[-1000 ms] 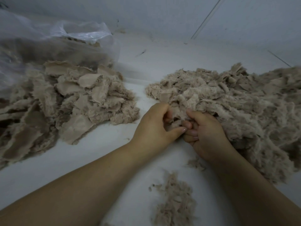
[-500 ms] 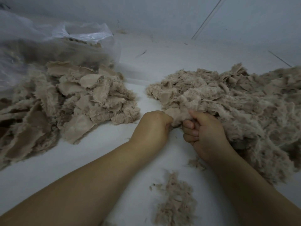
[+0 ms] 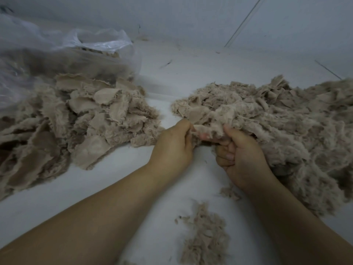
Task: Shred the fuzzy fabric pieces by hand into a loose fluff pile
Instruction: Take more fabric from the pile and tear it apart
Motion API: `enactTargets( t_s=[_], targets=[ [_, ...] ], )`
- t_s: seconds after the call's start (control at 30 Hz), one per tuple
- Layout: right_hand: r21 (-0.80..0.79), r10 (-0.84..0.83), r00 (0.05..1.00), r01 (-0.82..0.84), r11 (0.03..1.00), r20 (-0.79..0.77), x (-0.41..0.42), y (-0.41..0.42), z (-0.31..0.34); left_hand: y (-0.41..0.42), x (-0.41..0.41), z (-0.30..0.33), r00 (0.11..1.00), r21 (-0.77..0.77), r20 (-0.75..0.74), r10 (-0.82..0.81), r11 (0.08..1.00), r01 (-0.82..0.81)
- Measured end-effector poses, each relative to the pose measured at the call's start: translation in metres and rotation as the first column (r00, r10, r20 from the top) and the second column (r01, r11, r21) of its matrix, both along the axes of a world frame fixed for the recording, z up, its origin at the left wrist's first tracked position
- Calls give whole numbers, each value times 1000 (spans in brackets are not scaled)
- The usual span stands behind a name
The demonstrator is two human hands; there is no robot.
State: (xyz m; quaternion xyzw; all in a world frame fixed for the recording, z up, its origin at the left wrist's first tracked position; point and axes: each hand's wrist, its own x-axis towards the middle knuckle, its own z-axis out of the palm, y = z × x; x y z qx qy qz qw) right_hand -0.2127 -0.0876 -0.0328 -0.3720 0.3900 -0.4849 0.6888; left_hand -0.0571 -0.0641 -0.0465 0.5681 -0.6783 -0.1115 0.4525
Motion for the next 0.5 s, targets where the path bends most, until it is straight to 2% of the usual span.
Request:
enactTargets(
  t_s=[0.17,0.23,0.33,0.5],
  targets=[
    [-33,55,992,-59,998,-110,0,0,-1,1,-3,-1,990,-1,90,-109,994,110],
    [-7,66,983,-68,998,-172,2,-1,-2,1,-2,-1,996,-24,42,-83,996,84],
    [27,88,979,-85,996,-185,3,-3,-2,2,-1,-1,997,-65,-65,-36,997,31],
    [-55,125,977,-136,989,-173,2,-3,-4,1,-3,-2,985,-19,-80,-152,988,151]
  ],
)
